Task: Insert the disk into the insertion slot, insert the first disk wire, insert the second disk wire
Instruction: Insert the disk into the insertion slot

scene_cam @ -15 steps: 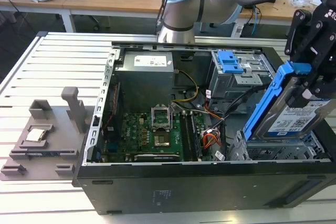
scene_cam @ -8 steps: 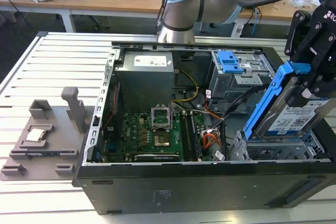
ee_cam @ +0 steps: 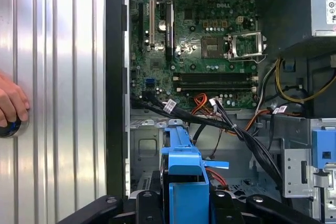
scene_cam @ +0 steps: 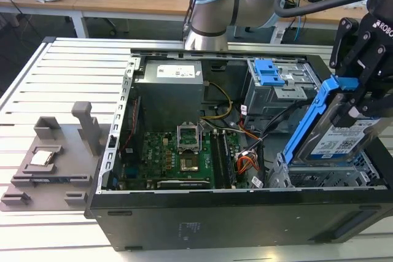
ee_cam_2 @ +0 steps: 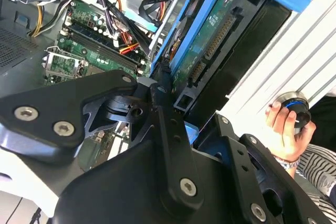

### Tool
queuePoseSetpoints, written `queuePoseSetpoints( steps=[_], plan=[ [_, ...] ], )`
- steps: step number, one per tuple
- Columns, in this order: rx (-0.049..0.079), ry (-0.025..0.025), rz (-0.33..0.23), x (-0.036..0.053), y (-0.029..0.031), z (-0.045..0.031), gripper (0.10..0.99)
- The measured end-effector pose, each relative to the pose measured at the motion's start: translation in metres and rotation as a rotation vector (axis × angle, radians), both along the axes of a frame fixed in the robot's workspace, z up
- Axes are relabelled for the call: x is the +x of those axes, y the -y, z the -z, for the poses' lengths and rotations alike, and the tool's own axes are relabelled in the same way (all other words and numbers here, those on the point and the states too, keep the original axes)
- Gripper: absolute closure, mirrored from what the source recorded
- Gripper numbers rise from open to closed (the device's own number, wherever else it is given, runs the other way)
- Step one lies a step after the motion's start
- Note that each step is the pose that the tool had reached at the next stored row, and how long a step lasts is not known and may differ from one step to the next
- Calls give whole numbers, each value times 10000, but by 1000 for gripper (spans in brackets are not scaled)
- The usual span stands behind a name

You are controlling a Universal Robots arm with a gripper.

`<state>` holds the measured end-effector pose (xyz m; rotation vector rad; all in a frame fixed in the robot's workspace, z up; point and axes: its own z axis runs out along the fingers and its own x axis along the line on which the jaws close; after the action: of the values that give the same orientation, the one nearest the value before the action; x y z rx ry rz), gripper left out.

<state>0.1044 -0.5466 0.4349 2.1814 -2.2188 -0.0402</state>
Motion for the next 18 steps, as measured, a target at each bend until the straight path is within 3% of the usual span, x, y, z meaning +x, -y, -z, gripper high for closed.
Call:
queuePoseSetpoints(
  steps=[18],
  plan=[
    [-2, 0, 0, 1, -4, 332, 722]
  ],
)
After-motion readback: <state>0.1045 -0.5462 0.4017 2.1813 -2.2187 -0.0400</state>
